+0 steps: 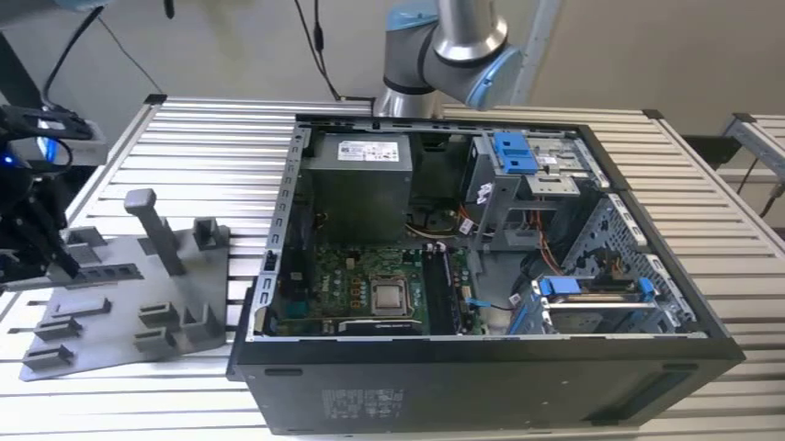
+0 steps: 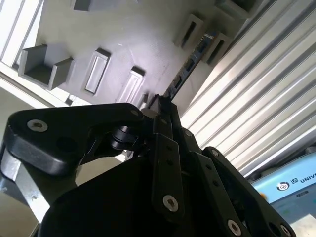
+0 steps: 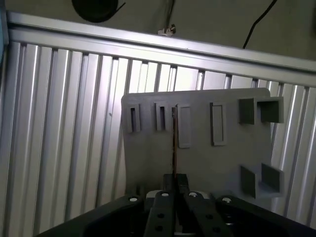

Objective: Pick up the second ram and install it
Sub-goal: 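Pick up the second ram and move it above second insertion slot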

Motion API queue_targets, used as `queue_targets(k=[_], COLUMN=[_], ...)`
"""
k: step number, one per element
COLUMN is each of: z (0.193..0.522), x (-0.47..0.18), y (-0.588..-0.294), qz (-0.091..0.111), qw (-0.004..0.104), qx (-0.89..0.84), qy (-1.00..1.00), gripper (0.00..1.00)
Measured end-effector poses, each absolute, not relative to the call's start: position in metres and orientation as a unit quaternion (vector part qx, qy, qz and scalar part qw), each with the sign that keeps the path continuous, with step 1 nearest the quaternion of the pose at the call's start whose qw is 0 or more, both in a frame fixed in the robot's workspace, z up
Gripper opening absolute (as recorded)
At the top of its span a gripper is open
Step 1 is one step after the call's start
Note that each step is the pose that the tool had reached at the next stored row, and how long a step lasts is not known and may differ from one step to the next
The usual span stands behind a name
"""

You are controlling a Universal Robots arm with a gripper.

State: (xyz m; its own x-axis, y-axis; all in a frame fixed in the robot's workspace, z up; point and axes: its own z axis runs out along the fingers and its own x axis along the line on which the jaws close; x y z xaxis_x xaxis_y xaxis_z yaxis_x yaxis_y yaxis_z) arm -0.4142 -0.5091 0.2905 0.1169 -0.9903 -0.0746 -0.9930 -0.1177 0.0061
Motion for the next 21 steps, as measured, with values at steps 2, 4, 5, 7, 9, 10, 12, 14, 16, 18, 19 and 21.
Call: queue_targets(k=[2,4,5,7,9,10,12,14,16,18,19,21], z=[0.297,0.304,0.307,0.314,0.319,0.322,0.330,0.338,0.346,0.355,0.358,0.363], x=[-0.414,-0.414,-0.414,-0.414,-0.414,-0.414,-0.414,-0.414,-0.414,-0.414,-0.414,-0.414], y=[-0.509,-0.509,-0.509,-0.509,-0.509,-0.509,-0.509,-0.509,-0.509,-0.509,-0.509,-0.509], qz=[0.030,0.030,0.030,0.030,0.030,0.030,0.030,0.031,0.031,0.031,0.031,0.032], qw=[0.023,0.022,0.023,0.023,0.023,0.023,0.023,0.023,0.023,0.024,0.024,0.025], qx=[-0.747,-0.747,-0.747,-0.747,-0.747,-0.747,-0.746,-0.746,-0.746,-0.745,-0.745,-0.744], qy=[0.664,0.664,0.664,0.664,0.664,0.664,0.665,0.665,0.665,0.666,0.666,0.667], gripper=[0.14,0.14,0.14,0.14,0.14,0.14,0.14,0.14,0.14,0.14,0.14,0.14])
